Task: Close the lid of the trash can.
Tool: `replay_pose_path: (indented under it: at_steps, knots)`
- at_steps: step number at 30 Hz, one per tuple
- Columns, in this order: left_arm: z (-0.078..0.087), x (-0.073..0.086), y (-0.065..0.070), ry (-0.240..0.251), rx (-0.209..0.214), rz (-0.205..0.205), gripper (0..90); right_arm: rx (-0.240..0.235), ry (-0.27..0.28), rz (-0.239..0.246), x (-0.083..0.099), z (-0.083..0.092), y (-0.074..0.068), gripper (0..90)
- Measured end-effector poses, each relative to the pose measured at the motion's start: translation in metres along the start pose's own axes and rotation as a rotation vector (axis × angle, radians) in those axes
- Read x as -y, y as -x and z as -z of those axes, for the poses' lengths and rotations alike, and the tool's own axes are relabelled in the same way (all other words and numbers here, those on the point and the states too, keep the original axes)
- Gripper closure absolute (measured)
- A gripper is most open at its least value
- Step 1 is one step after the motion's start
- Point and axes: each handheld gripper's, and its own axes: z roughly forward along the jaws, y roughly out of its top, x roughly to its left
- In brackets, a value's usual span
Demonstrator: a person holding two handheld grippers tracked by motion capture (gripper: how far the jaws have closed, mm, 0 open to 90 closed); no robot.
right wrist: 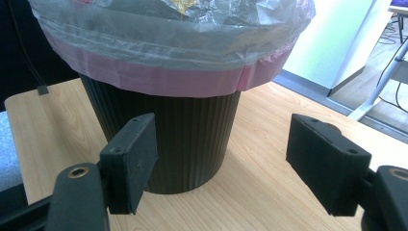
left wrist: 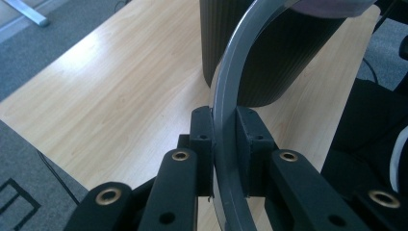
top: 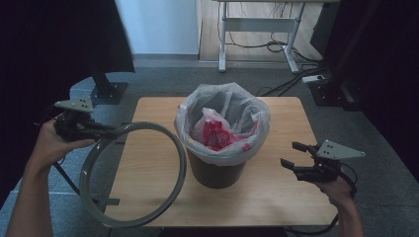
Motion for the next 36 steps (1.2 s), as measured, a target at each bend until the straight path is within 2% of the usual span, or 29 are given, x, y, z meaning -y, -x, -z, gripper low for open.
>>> replay_pose_path:
  at_steps: [6, 17, 25, 30, 36]
  knots:
    - [0.007, -0.014, 0.002, 0.014, -0.002, -0.015, 78.7, -0.001, 0.002, -0.004, 0.000, 0.000, 0.000, 25.7]
    - [0.003, -0.047, -0.002, 0.004, 0.012, -0.034, 78.7, -0.005, -0.004, 0.000, -0.001, -0.003, 0.001, 25.7]
    - [-0.013, -0.072, -0.006, -0.009, 0.037, -0.047, 78.7, -0.010, -0.008, 0.002, -0.002, -0.004, 0.002, 25.7]
    - [-0.026, -0.089, -0.007, -0.033, 0.073, -0.067, 78.7, -0.008, -0.007, 0.002, -0.001, -0.004, 0.003, 25.7]
    - [-0.034, -0.103, -0.011, -0.026, 0.082, -0.069, 78.7, -0.013, -0.006, -0.004, 0.002, -0.005, 0.004, 25.7]
